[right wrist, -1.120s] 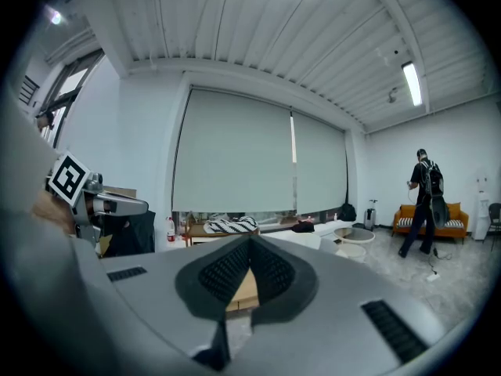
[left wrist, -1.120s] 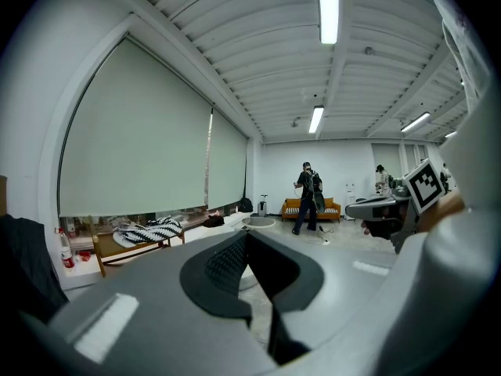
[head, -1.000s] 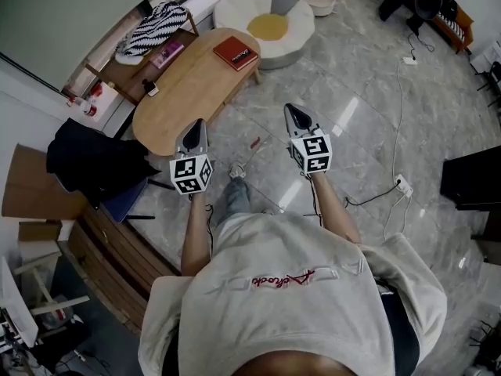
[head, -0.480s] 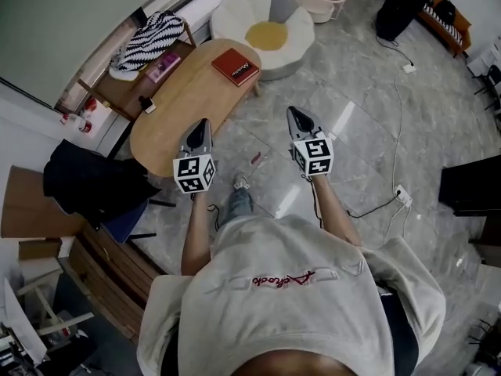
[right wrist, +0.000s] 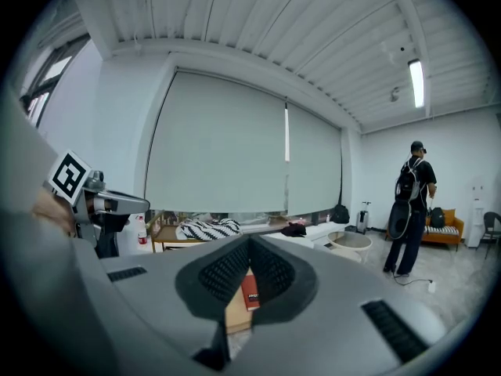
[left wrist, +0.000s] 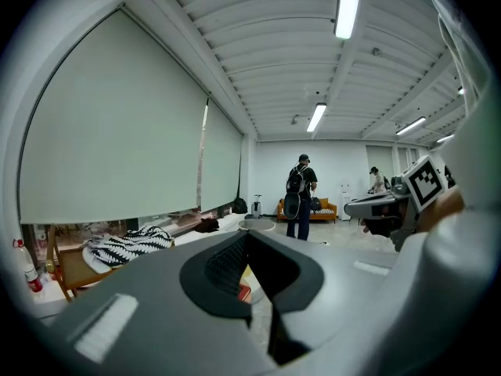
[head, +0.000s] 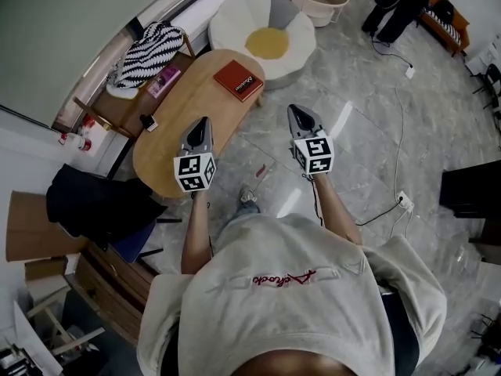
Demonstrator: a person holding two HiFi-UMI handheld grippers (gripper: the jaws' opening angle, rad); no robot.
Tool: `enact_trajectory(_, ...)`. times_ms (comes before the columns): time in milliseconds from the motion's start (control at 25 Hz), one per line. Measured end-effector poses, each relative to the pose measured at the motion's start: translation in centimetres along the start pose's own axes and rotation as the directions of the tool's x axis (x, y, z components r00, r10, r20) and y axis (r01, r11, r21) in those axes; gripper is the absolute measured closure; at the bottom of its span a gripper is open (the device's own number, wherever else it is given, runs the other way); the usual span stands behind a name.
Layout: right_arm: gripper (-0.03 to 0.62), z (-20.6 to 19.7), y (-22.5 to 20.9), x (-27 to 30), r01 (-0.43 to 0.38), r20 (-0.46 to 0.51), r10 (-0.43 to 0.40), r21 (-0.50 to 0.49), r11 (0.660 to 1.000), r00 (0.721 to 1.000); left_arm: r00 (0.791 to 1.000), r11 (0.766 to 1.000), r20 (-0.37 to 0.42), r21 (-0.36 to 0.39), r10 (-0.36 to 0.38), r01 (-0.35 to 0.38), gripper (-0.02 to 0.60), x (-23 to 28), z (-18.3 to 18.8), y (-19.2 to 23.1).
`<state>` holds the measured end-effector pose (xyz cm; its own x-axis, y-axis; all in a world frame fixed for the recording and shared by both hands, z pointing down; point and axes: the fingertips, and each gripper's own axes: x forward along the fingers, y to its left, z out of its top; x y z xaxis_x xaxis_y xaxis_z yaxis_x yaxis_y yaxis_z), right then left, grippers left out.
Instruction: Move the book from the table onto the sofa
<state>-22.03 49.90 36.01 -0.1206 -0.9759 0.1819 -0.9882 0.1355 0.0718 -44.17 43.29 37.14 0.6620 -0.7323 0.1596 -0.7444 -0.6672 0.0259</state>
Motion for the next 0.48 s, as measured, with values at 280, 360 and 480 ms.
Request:
enact_trajectory(280,0.585,1.7,-1.0,5.2,0.026,0.017,-0.026,-0.002,1.000,1.000,1.000,1.000,0.001,0.007,-0.014,0.014,0.572,4.2,1.1,3.8)
enact_trajectory(360,0.585,2.0,-1.0,6.5,0.031,0.017,-0.031,-0.005,1.000,0.999,1.000,1.000,0.000,0.010,-0.022,0.022,0.572,5.2,1.3,4.7)
enact_trajectory(480,0.585,2.3,-1.3,8.3,0.039,0.016,-0.039,-0.017,0.999,0.999,0.999,0.999,-0.004,0.014,-0.033,0.033,0.572,6.6,1.4,5.9)
